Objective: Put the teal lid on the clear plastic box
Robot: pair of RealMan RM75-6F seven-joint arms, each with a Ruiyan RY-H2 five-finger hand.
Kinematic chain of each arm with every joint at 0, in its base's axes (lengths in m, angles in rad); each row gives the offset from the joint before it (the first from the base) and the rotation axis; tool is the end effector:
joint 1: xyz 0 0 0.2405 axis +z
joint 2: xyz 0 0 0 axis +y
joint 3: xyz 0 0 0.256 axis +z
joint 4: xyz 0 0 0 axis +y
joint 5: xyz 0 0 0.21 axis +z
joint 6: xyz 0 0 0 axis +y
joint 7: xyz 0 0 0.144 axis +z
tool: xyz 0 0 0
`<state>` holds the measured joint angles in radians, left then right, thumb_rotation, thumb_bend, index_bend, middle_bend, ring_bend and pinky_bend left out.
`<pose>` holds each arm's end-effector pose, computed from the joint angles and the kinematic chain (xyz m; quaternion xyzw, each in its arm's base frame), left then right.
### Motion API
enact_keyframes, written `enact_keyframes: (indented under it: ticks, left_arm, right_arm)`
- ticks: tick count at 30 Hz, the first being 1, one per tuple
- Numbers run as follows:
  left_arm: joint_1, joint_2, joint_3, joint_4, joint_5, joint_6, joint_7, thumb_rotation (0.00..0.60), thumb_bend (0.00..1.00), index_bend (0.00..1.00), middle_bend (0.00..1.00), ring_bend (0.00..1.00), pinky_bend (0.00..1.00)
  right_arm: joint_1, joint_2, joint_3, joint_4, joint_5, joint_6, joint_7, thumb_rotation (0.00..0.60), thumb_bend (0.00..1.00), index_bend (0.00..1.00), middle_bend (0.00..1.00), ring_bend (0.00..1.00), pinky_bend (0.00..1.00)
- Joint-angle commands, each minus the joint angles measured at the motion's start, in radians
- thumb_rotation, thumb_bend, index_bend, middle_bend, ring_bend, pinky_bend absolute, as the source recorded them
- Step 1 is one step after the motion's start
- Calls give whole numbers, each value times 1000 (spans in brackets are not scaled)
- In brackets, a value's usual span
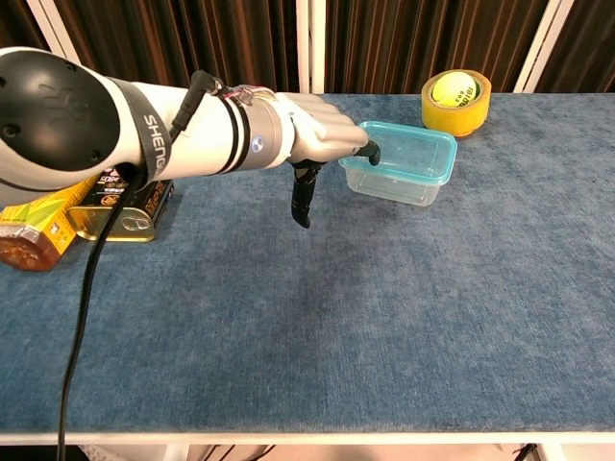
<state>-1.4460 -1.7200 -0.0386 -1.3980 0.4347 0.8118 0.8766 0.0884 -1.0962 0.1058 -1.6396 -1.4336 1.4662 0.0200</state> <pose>0.0104 0.3596 -0.1024 -0.8929 -0.1816 -0.2071 0.3563 -0.3113 -0.1932 0.1729 0.5622 -0.3981 0.4008 0.6040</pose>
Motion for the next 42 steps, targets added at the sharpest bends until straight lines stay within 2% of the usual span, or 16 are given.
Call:
enact_keyframes:
  ticks: [1, 6, 12, 16, 19, 22, 26, 29, 32, 36, 42]
  left_arm:
    - [0, 4, -5, -5, -1, 1, -2, 600, 0, 123, 66, 11, 63]
    - [7, 33, -31, -35, 37, 24, -24, 600, 0, 123, 67, 11, 63]
    - [62, 89, -74, -59, 123, 55, -130, 600, 0, 123, 67, 11, 63]
    - [133, 162, -84, -105, 179, 99, -217, 600, 0, 123, 67, 11, 63]
    - [214, 230, -74, -147, 248, 166, -293, 600, 0, 123, 67, 11, 62]
    - [320, 285, -59, -175, 368, 268, -410, 600, 0, 93, 67, 10, 43]
    - [484, 351, -1, -159, 569, 444, -565, 600, 0, 85, 66, 0, 12]
    - [599, 394, 38, -146, 649, 563, -639, 600, 0, 95, 67, 0, 6]
    - [698, 431, 82, -146, 703, 637, -680, 600, 0, 107, 67, 0, 6]
    - [800, 465, 135, -165, 739, 681, -682, 600, 0, 107, 67, 0, 5]
    - [960, 464, 180, -162, 790, 794, -676, 600, 0, 108, 67, 0, 3]
  right_arm:
    - [0, 0, 0, 0, 0, 0, 0, 600, 35, 0, 0, 0, 0]
    - [-1, 1, 0, 1, -1, 1, 3, 600, 35, 0, 0, 0, 0]
    - [-3, 9, 1, 0, -3, 4, 12, 600, 36, 0, 0, 0, 0]
    - [-3, 19, 2, 1, -8, 4, 29, 600, 35, 0, 0, 0, 0]
    - [-2, 28, 1, 6, -9, -3, 47, 600, 36, 0, 0, 0, 0]
    - [3, 33, 0, 14, -14, -12, 64, 600, 37, 0, 0, 0, 0]
    - [15, 34, -5, 35, -33, -29, 101, 600, 40, 0, 0, 0, 0]
    - [20, 28, -9, 50, -50, -29, 115, 600, 43, 0, 0, 0, 0]
    - [25, 15, -11, 67, -74, -18, 133, 600, 47, 0, 0, 0, 0]
    - [32, -3, -13, 95, -98, -8, 160, 600, 51, 0, 0, 0, 0]
    - [33, -17, -21, 110, -105, -5, 171, 600, 51, 0, 0, 0, 0]
